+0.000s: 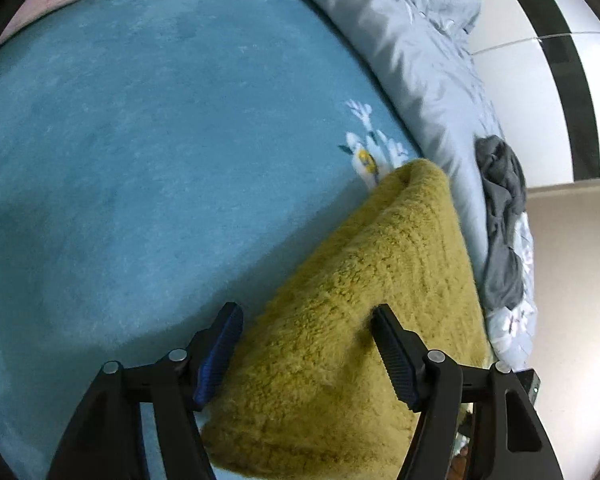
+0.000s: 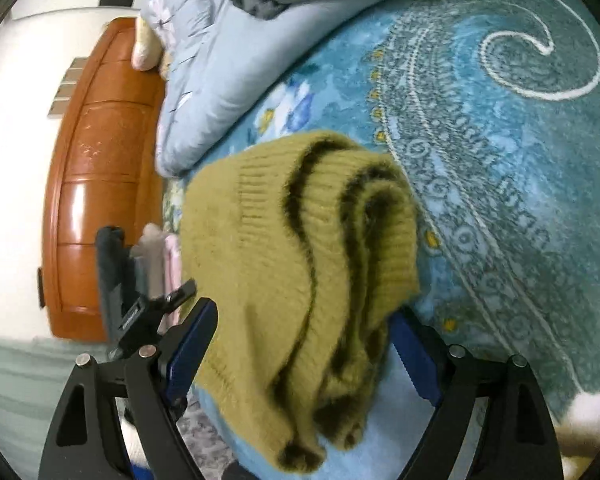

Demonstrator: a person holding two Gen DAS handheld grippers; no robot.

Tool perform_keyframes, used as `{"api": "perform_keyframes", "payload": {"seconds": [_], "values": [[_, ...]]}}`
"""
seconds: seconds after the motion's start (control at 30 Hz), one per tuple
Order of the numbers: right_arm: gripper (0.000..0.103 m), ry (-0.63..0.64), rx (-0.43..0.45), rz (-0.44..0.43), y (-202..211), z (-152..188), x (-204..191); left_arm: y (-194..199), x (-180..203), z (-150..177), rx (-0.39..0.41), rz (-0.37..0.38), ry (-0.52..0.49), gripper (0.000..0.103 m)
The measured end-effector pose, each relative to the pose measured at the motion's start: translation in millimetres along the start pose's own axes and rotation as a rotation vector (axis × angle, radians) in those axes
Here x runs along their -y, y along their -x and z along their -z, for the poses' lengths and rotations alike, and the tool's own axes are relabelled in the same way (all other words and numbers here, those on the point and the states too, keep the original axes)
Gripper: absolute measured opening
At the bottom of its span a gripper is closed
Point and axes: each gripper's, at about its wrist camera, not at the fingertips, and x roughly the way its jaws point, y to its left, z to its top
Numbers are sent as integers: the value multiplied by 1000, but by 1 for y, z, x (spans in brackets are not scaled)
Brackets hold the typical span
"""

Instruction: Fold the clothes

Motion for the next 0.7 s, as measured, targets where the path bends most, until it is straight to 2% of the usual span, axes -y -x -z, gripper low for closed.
{"api": "perform_keyframes", "payload": {"seconds": [0.03,0.1,0.17,0.2,0.23,0.33,0.43,0.57,0.7], "values": [[87,-30,19,-7,1,0,2,1,1,2,13,-10,11,65],[82,-86,65,-20,4,3,7,2,4,6,36,-30,24,50],[70,-118,91,6,5,6,8,5,9,12,58,-49,25,41],[55,-124,92,10,5,7,8,8,12,14,69,-59,23,37],[47,-130,93,14,4,8,8,11,15,16,77,-69,20,35],[40,-139,91,11,5,6,4,24,22,24,100,-92,17,32],[37,-75,68,12,10,0,-13,44,24,39,142,-82,31,31],[35,84,-5,46,6,-11,-57,75,20,74,209,-66,63,30],[33,233,-100,9,12,-1,-96,119,15,122,287,-7,69,30]]}}
